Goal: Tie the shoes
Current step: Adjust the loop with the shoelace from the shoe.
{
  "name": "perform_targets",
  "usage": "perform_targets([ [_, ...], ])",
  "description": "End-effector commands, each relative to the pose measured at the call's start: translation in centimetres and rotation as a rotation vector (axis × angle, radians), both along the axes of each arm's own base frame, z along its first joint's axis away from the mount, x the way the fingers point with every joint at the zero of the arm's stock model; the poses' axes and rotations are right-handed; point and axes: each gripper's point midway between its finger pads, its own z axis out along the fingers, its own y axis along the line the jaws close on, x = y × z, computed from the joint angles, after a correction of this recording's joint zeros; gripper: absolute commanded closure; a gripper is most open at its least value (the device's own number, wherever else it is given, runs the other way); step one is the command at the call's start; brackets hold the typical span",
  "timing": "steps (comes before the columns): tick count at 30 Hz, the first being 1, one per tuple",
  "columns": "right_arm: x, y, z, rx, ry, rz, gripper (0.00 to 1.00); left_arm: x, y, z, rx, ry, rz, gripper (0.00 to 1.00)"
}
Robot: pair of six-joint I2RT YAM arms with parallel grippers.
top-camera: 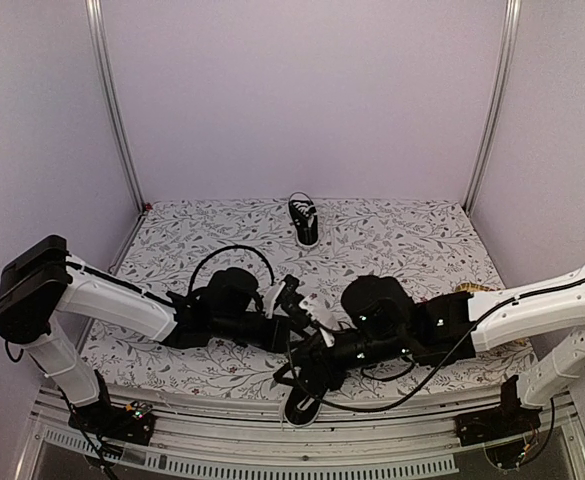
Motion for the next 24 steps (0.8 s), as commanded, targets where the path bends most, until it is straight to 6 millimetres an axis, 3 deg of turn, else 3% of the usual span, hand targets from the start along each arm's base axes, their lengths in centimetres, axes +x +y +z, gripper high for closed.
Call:
perform_targets([
  [1, 4.4, -4.6, -0.3, -0.039, -0.088, -0.092, 0.4, -0.5, -0.6, 0.9, -0.02, -0.023, -0.032, 1.0],
  [3, 5.8, -5.8, -1.0, -0.053, -0.103, -0.104, 0.4, -0.4, -0.7, 0.9, -0.021, -0.022, -0.032, 1.0],
  [6, 6.4, -6.3, -2.1, -0.077, -0.123, -0.077, 0.42, -0.3, -1.0, 0.9, -0.023, -0.021, -0.036, 1.0],
  [20, 6.8, -4.0, -6.2, -0.131, -0.151, 0.017, 0.49, -0.4, -1.1, 0.8, -0.017, -0.012, -0.039, 1.0],
  [24, 7.4, -3.7, -7.4, -0.159, -0.16, 0.006, 0.56, -0.4, -1.1, 0.7, -0.016, -0.011, -0.039, 1.0],
])
